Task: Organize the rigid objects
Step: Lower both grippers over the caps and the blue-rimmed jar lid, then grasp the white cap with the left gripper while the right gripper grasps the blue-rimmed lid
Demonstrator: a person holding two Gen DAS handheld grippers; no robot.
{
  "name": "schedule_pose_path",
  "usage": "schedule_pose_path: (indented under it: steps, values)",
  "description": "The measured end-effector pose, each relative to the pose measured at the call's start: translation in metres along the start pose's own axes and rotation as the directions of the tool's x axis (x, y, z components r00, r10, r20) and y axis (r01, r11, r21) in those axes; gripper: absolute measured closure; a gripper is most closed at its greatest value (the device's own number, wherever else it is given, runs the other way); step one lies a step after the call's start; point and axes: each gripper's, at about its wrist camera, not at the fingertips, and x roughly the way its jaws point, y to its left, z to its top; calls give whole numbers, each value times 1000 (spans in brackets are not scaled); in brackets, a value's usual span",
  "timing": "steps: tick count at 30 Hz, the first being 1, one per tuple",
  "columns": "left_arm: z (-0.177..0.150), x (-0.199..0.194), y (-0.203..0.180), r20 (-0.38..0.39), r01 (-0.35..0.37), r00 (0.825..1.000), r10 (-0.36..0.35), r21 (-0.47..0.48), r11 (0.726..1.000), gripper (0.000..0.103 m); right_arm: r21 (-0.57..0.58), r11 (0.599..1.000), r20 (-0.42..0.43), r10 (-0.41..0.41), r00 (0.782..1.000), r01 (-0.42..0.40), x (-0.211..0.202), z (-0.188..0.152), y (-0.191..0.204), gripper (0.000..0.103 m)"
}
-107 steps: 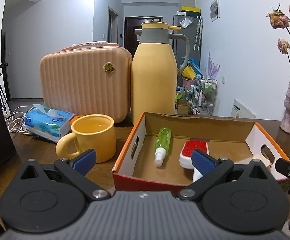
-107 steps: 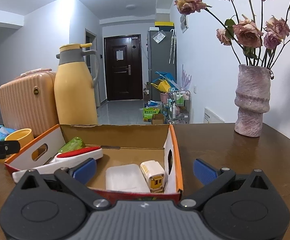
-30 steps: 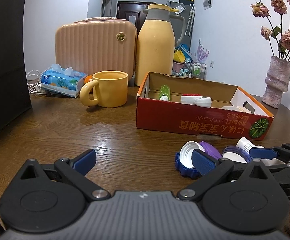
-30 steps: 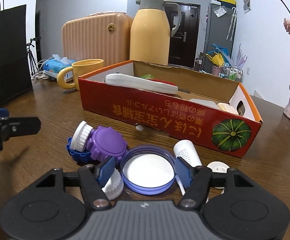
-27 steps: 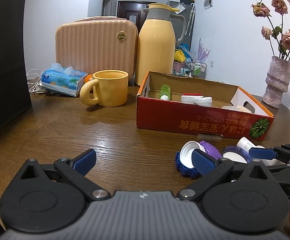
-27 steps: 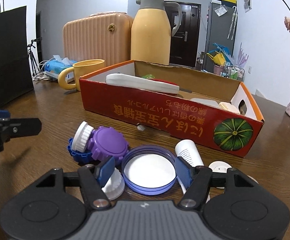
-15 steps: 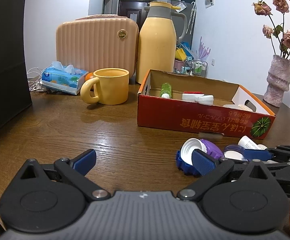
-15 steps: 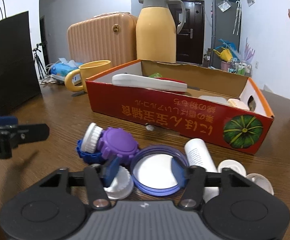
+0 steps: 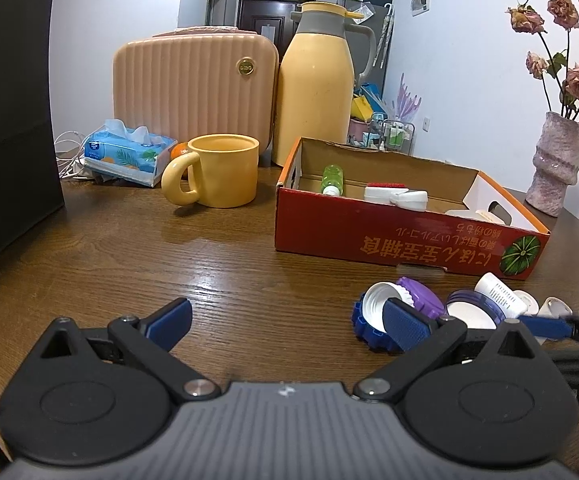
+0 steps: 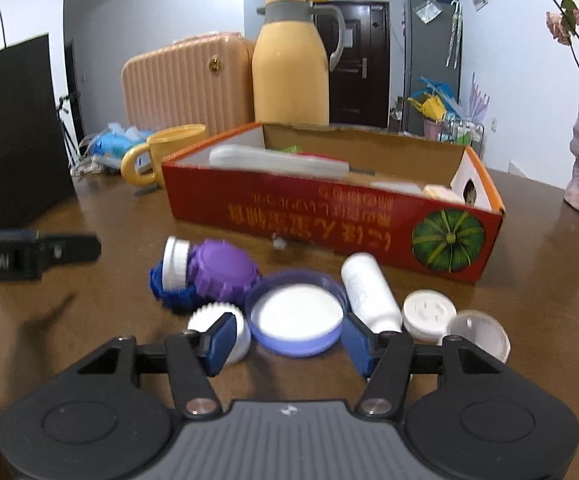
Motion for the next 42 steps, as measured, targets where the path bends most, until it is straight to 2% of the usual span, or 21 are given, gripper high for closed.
schedule_pose_path:
  steps: [5,11,16,20,23,25,34,42]
  values:
    - [0,0,0,0,2,1000,-2,-2,1000,0,-38,999,-55,-19,998,17,7,-6,5,47]
    - [0,0,0,0,2,1000,-2,-4,1000,0,-52,998,-41,-38,998,35,18,5,6,48]
    - [0,0,1,-3,5,1000,-5,-6,1000,0,-50,998,-47,-30,998,28,31,13,6,44]
    - [0,0,1,-6,7,1000,-7,-4,1000,0,-44,999,-51,-24,998,22,43,19,7,33]
    - [0,1,0,-10,8,1000,-8,-4,1000,0,-36,999,-52,-17,998,15,49,22,7,33]
    - [0,1,0,-14,11,1000,-11,-4,1000,0,-32,999,-43,-10,999,8,51,22,7,38]
    - [0,8,-3,-32,33,999,-33,8,999,0,-7,1000,48,-23,999,23,28,20,2,38]
    - [2,13,-24,-18,74,997,-73,88,993,0,46,998,110,-48,993,43,5,16,-15,38]
